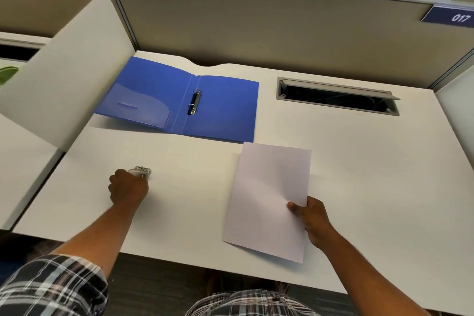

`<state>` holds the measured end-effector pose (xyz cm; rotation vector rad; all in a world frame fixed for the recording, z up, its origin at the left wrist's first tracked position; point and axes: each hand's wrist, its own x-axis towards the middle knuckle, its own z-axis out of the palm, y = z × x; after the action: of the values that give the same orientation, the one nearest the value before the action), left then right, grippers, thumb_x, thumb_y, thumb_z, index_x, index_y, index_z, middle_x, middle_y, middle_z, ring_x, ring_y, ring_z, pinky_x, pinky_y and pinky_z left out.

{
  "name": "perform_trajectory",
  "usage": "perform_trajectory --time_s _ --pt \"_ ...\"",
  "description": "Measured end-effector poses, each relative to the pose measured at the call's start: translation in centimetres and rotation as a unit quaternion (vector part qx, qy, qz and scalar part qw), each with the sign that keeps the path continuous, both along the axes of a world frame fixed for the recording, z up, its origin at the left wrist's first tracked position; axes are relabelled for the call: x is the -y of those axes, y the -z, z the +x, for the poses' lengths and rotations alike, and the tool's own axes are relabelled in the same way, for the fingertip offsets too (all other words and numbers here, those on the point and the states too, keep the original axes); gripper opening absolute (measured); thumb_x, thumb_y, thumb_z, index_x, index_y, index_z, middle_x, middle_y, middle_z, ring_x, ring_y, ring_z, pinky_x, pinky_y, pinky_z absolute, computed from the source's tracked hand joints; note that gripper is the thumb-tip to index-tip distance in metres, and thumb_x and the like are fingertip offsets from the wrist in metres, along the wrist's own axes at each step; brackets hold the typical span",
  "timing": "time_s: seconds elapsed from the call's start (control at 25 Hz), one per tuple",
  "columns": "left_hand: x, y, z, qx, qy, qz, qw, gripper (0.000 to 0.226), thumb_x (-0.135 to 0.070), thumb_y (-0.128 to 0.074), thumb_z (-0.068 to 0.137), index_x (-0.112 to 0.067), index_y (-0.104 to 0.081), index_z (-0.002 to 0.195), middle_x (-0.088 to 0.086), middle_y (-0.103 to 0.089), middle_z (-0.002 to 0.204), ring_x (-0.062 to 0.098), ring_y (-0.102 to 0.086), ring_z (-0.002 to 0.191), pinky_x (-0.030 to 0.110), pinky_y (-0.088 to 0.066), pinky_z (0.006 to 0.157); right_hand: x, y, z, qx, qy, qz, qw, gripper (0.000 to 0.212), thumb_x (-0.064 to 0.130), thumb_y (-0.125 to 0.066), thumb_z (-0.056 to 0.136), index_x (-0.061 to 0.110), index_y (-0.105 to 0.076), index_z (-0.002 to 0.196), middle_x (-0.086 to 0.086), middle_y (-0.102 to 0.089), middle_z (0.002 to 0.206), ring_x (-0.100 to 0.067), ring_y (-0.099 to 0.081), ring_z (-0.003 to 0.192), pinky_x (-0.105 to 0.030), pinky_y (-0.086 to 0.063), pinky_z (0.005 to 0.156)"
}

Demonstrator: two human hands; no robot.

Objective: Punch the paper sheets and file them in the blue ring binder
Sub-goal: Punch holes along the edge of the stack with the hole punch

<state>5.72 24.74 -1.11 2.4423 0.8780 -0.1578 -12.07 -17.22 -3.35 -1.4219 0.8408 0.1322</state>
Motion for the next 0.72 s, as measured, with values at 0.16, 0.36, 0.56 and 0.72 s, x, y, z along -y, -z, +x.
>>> perform_trajectory --time_s 0.16,0.36,0.56,0.72 --pt "-1.0 0.1 0.4 -0.008 -0.001 -0.027 1.0 0.063 -0.049 -0.071 0.075 0.005 -0.06 0.104 0.029 -0.066 0.107 0.046 -0.062 0.104 0.05 -0.052 0.092 -0.3 0.0 -0.4 0.003 0.014 0.007 1.0 0.024 0.009 -0.075 0.088 0.009 -0.071 0.112 -0.009 -0.078 0.103 -0.032 -0.073 0.091 -0.035 -0.057 0.068" --pt "1.6 -1.6 0.3 -0.011 0.014 -0.077 0.997 0.026 -0.024 -0.062 0.085 0.001 -0.066 0.077 0.02 -0.067 0.08 0.036 -0.062 0.079 0.036 -0.049 0.074 -0.2 0.0 -0.8 0.011 0.012 0.012 1.0 0.025 0.01 -0.076 0.088 0.011 -0.072 0.112 -0.008 -0.079 0.105 -0.033 -0.074 0.094 -0.035 -0.056 0.069" --pt "6.7 -1.3 0.1 -0.008 0.072 -0.117 0.99 0.026 -0.014 -0.052 0.088 -0.002 -0.074 0.093 0.022 -0.072 0.097 0.038 -0.066 0.092 0.038 -0.051 0.077 1.3 -0.3 -1.5 0.018 0.016 0.019 1.0 0.025 0.009 -0.075 0.088 0.01 -0.072 0.113 -0.008 -0.079 0.105 -0.032 -0.074 0.094 -0.033 -0.056 0.066" --pt "12.7 -0.9 -1.8 -0.017 0.11 -0.187 0.976 0.021 -0.017 -0.056 0.087 -0.008 -0.075 0.082 0.015 -0.073 0.089 0.035 -0.067 0.086 0.033 -0.048 0.07 3.2 -0.5 -2.5 0.018 0.02 0.023 0.999 0.024 0.008 -0.075 0.088 0.011 -0.072 0.111 -0.007 -0.08 0.102 -0.028 -0.075 0.087 -0.028 -0.057 0.061"
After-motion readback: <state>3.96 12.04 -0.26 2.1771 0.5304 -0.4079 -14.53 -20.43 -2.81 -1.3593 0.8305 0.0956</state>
